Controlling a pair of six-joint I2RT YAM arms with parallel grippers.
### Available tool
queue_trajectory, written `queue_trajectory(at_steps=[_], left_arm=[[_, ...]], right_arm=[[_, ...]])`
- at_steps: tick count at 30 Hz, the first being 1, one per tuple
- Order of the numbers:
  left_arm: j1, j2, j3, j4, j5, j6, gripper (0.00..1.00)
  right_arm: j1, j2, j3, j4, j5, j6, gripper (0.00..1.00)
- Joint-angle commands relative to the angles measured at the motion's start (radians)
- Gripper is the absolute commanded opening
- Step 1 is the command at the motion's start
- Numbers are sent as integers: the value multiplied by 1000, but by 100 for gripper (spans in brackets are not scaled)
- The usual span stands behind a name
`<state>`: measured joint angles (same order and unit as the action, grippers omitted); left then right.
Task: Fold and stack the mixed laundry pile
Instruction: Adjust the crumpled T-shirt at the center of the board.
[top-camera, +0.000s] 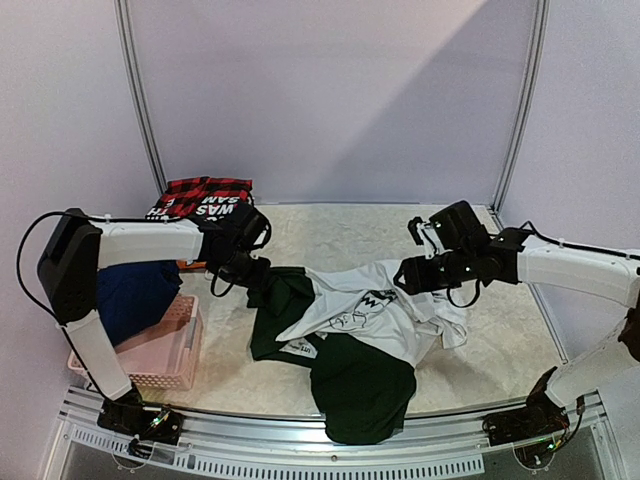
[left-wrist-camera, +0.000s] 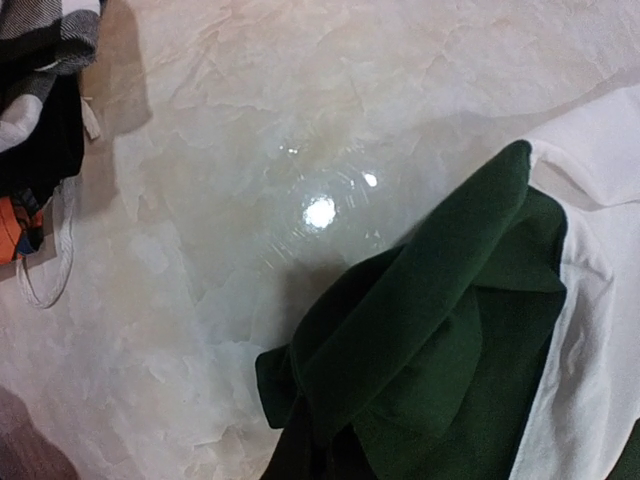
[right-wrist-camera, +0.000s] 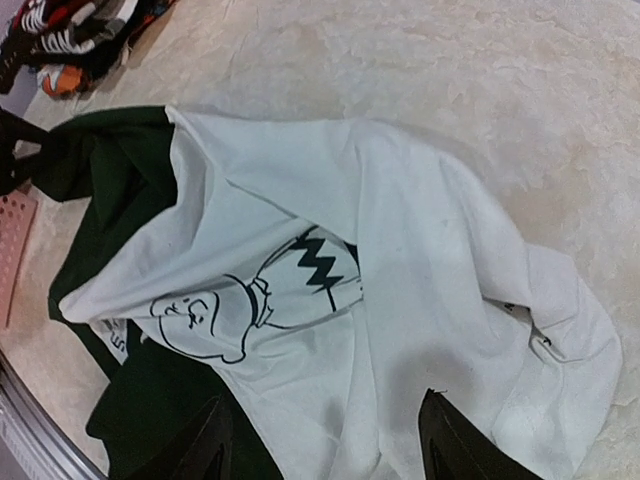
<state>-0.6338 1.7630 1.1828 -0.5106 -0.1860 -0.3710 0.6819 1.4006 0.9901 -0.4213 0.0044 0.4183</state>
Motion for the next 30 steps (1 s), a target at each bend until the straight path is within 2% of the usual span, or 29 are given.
queue_trajectory(at_steps=[1, 7, 14, 16, 19, 24, 27, 30], left_arm=[[11, -19, -31, 34, 41, -14, 0], [9, -39, -64, 52, 61, -17, 0], [6, -49, -101, 82, 78, -19, 0], [6, -48, -106, 87, 83, -19, 0], [4, -50, -109, 88, 92, -19, 0], [-15, -90, -123, 81, 86, -25, 0], [-34, -138, -127, 46, 54, -25, 0], [-53, -219, -138, 2, 19, -25, 0]], right_arm=[[63, 7, -47, -39, 166, 62, 67], [75, 108, -52, -61, 274, 96, 74], [75, 256, 15, -81, 369, 108, 68], [76, 296, 37, -91, 381, 107, 60], [75, 316, 43, -77, 380, 98, 38], [75, 251, 49, -94, 334, 76, 9], [75, 188, 53, -142, 273, 50, 2], [77, 82, 52, -185, 162, 35, 0]])
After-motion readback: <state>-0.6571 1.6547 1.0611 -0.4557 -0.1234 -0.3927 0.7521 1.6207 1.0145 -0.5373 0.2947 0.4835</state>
